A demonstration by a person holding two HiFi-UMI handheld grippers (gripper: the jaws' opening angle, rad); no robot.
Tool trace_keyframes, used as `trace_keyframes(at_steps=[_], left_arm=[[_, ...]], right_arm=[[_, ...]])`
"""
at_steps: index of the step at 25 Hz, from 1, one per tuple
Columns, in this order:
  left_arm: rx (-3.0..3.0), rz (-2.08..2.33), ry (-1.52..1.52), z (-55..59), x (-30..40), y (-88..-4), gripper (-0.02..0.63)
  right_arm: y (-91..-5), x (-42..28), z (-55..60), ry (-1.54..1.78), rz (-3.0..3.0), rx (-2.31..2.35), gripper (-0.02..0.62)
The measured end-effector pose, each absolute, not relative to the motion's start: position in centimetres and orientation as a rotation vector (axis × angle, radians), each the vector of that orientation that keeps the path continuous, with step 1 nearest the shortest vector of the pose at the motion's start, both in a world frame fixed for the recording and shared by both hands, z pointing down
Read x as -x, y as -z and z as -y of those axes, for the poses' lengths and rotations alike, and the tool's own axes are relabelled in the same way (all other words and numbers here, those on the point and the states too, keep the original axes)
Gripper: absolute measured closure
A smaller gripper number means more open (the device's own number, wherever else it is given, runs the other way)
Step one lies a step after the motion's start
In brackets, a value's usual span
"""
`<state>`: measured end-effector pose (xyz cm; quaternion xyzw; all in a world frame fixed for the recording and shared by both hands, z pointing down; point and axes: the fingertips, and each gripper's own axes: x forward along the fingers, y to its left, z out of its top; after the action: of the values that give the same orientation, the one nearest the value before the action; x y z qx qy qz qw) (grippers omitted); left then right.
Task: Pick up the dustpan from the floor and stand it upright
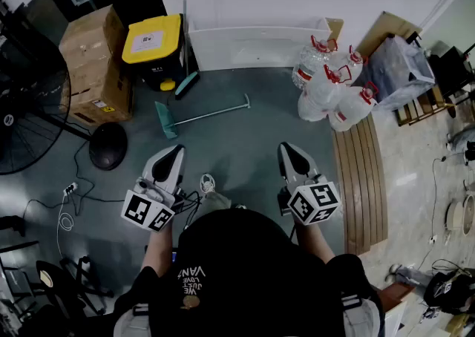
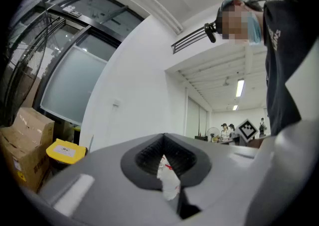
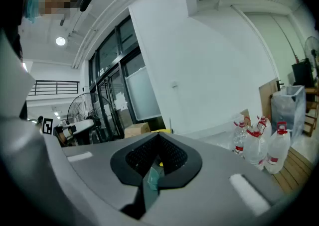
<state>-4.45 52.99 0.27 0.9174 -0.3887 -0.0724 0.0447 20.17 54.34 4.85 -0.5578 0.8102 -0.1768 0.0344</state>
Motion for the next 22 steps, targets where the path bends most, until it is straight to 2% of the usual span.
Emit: trace_keyframes(at_steps=[13,22], left_arm=[[-2.823,1.127,0.168,-53.1,4.1,-1.3,0.554],[-2.809,1.028,0.190,-46.4,5.1,-3.5,0.552]], right_arm=[[-5.8,-19.2,-53.9,0.585,-2.465,1.665,0.594],[-6.8,-17.7,-49.2,0.624,-2.360,1.650,0.592]])
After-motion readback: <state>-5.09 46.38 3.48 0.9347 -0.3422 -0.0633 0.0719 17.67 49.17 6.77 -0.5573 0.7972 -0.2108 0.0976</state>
